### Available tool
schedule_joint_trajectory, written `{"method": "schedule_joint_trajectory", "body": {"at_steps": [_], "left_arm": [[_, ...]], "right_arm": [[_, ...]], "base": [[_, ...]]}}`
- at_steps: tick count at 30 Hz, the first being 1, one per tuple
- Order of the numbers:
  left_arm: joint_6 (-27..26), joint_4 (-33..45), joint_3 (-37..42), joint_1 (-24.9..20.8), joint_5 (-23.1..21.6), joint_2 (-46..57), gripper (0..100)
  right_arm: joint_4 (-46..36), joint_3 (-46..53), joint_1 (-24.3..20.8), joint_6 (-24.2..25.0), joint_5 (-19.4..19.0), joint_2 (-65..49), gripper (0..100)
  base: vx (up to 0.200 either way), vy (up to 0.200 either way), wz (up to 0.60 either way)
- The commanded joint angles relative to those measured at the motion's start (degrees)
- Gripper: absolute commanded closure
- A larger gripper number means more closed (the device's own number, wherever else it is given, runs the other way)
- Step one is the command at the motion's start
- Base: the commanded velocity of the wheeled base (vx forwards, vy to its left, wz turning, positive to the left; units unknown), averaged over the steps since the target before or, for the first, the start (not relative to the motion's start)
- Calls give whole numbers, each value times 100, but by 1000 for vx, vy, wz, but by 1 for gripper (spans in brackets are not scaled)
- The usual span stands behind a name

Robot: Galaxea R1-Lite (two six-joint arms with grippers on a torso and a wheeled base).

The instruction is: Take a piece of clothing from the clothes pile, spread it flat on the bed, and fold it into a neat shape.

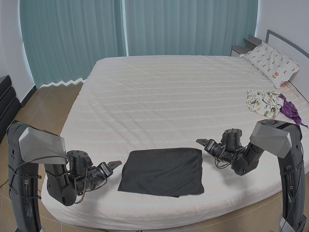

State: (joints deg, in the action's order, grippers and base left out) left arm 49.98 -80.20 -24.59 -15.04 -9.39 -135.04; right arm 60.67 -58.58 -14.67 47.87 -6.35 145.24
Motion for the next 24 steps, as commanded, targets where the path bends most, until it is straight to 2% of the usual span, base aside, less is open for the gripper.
{"method": "schedule_joint_trajectory", "body": {"at_steps": [1,6,12,14,16,17,21,24], "left_arm": [[12,-4,15,19,-11,21,0],[73,-4,130,72,-345,127,0],[56,-4,112,142,-345,258,0],[64,-4,130,397,-397,496,0],[56,-4,139,414,-397,566,0],[64,-4,235,423,-388,900,0],[-6,-4,631,247,-318,1884,0],[-164,66,859,54,-151,2842,0]], "right_arm": [[32,92,69,20,90,-242,0],[32,593,8,214,609,-1208,0],[41,988,78,205,723,-1789,0],[41,1410,157,205,916,-2386,0],[50,1533,157,205,925,-2509,0],[50,1973,131,179,925,-3028,0],[32,2658,157,20,925,-3951,0],[6,3186,175,-314,934,-4680,0]], "base": [[0,0,0],[0,0,0],[0,0,0],[0,0,0],[0,0,0],[0,0,0],[0,0,0],[0,0,0]]}}
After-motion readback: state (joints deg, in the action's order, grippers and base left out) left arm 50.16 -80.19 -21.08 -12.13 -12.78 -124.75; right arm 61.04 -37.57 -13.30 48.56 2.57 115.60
